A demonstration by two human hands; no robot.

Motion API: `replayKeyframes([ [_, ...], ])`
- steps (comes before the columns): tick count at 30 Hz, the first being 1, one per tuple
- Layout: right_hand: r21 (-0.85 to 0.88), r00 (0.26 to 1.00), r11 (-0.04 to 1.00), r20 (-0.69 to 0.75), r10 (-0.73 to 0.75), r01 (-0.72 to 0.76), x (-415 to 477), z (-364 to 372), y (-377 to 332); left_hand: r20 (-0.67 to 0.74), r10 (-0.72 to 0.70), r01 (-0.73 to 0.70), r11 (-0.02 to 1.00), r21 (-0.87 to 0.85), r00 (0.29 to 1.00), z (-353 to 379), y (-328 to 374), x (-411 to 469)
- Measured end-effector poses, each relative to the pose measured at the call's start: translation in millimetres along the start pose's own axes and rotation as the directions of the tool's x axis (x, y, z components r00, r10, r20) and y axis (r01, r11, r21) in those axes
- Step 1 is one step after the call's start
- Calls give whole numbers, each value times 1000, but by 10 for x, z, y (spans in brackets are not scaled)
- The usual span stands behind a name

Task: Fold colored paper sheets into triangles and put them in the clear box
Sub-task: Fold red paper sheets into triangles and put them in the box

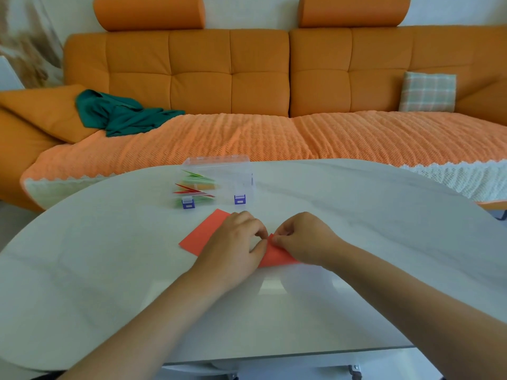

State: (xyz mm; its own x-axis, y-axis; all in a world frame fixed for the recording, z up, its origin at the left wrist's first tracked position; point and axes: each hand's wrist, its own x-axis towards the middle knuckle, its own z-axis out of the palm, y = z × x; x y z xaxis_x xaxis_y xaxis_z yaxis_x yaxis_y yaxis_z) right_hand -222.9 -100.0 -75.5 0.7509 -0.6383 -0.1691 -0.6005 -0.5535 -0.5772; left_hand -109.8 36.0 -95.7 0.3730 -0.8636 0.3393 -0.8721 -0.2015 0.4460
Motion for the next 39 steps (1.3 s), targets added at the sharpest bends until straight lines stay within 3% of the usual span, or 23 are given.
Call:
replayKeyframes([
  [6, -207, 994, 977, -90, -67, 47, 38, 82, 0, 180, 133, -133, 991, -13, 975, 13, -53, -67],
  [13, -464, 939, 872, -206, -276, 154, -14, 95, 18, 229, 152, -166, 985, 43, 962, -38, -29, -84],
  [17, -550, 891, 773, -108, -442, 317, -66, 41, 57, 248, 160, -180, 982, 63, 955, -56, -23, -105],
  [19, -572, 904, 752, -38, -425, 329, -85, 29, 59, 256, 162, -190, 978, 86, 953, -67, -33, -125],
  [22, -507, 930, 802, -4, -368, 315, -94, 5, 59, 274, 198, -247, 956, 159, 941, -77, -34, -164],
  [32, -482, 947, 833, -20, -320, 272, -90, 32, 81, 216, 352, -403, 870, 282, 911, 10, 103, -362],
  [39, -483, 944, 833, -35, -328, 271, -80, 59, 111, 171, 294, -327, 919, 219, 940, 103, 165, -488],
])
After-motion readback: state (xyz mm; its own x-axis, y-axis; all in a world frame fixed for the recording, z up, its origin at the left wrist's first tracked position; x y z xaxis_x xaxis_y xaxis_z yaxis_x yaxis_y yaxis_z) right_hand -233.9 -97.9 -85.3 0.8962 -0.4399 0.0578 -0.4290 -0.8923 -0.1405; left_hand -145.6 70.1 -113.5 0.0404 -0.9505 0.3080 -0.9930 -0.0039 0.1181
